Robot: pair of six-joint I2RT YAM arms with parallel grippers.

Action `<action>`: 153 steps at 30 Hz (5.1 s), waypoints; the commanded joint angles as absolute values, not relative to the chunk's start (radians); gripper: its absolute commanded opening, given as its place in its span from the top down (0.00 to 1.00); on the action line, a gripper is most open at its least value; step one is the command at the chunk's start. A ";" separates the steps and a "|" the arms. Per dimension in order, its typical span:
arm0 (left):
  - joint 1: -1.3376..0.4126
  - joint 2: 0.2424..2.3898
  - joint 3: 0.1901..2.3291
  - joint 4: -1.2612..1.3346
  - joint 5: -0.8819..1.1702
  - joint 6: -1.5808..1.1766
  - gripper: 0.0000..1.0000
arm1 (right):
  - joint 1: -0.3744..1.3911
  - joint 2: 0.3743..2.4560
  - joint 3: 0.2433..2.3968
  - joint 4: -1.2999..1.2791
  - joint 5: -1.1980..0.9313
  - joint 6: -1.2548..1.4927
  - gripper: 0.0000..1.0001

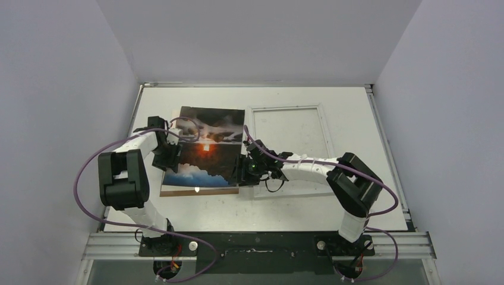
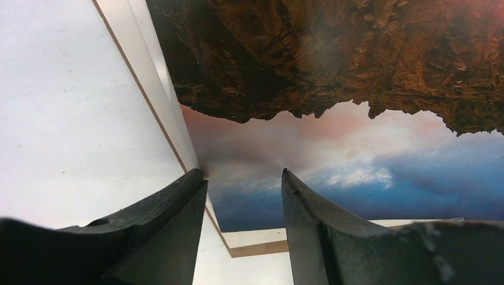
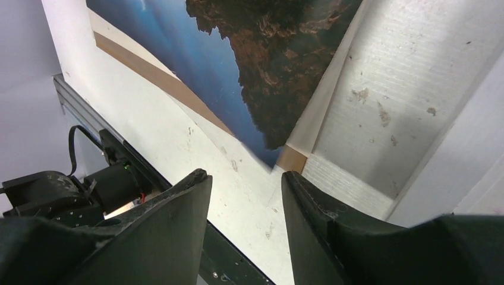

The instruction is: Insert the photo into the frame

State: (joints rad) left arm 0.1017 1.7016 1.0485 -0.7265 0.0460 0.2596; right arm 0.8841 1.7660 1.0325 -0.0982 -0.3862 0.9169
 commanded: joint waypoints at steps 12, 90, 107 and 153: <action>0.116 1.730 1.049 -0.701 0.068 0.235 0.55 | 0.896 1.743 1.040 -0.056 -0.357 0.964 0.45; 0.287 1.697 0.931 -0.658 0.098 0.345 0.59 | 0.997 1.937 1.238 -0.388 -0.226 1.026 0.09; 0.285 1.706 0.922 -0.653 0.112 0.344 0.60 | 0.978 1.848 1.202 -0.181 -0.314 1.118 0.09; 0.290 1.783 1.202 -0.722 0.132 0.258 0.60 | 0.855 2.047 1.496 -0.426 0.062 0.897 0.05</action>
State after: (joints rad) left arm 0.2897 1.7527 1.1030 -0.7223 0.1184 0.2996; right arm 0.8970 2.0129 1.4273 -0.4641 0.0223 0.9424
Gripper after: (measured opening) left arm 0.400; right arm 0.944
